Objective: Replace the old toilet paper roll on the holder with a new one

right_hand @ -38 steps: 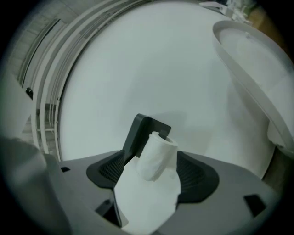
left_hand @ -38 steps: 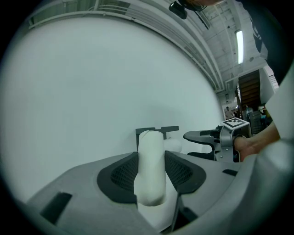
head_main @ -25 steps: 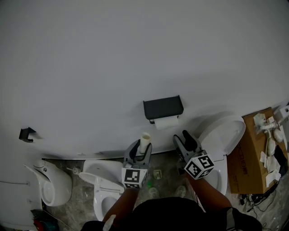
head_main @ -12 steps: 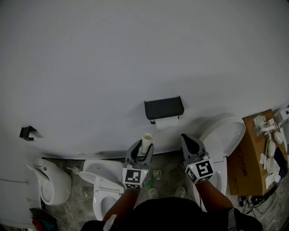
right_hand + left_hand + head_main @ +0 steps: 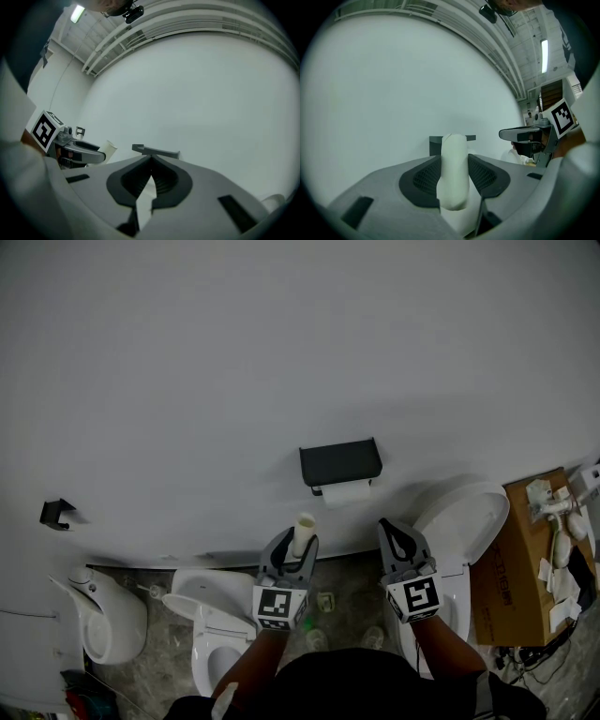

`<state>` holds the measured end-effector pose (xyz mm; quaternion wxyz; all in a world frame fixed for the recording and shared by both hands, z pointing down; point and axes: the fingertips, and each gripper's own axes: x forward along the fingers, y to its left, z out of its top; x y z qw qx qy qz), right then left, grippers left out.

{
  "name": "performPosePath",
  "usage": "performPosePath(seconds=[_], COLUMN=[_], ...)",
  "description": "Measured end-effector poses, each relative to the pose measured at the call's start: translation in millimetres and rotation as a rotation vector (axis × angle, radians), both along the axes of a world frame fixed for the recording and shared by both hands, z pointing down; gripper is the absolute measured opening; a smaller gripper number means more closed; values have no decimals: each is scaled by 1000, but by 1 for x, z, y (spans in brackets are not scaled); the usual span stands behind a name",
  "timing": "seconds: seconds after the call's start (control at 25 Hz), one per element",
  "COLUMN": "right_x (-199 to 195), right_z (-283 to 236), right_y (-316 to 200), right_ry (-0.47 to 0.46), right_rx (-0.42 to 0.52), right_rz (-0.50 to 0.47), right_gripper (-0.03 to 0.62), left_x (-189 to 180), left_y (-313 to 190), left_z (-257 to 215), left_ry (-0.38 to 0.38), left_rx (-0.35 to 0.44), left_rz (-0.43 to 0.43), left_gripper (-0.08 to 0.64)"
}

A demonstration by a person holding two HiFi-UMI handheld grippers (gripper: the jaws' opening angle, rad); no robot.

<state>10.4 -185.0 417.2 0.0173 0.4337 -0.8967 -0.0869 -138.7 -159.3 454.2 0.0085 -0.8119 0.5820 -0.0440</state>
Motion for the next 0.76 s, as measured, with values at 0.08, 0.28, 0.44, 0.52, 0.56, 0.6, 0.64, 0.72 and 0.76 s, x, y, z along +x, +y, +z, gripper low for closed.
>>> performPosePath(seconds=[0.08, 0.28, 0.44, 0.52, 0.56, 0.6, 0.64, 0.72, 0.76], right_x=[-1, 2, 4, 4, 3, 3, 3, 3, 3], right_z=[-3, -4, -3, -4, -4, -4, -5, -5, -5], right_y=[0, 1, 1, 2, 2, 2, 3, 4, 4], right_ry=[23, 32, 39, 46, 47, 49, 53, 59, 61], right_rx=[22, 35, 39, 49, 54, 59, 64, 72, 76], right_rz=[0, 15, 25, 24, 22, 20, 18, 16, 15], right_gripper=[2, 2, 2, 2, 2, 2, 2, 2, 2], left_x=[-1, -1, -2, -3, -2, -2, -2, -2, -2], left_y=[0, 1, 1, 1, 1, 1, 1, 1, 1], left_z=[1, -2, -2, -2, -1, -1, 0, 1, 2], left_ry=[3, 14, 18, 19, 19, 20, 23, 29, 32], left_rx=[2, 0, 3, 4, 6, 8, 8, 7, 6], left_rz=[-1, -9, -15, -14, -13, -13, -13, -15, -16], left_gripper=[179, 179, 179, 179, 179, 179, 179, 178, 179])
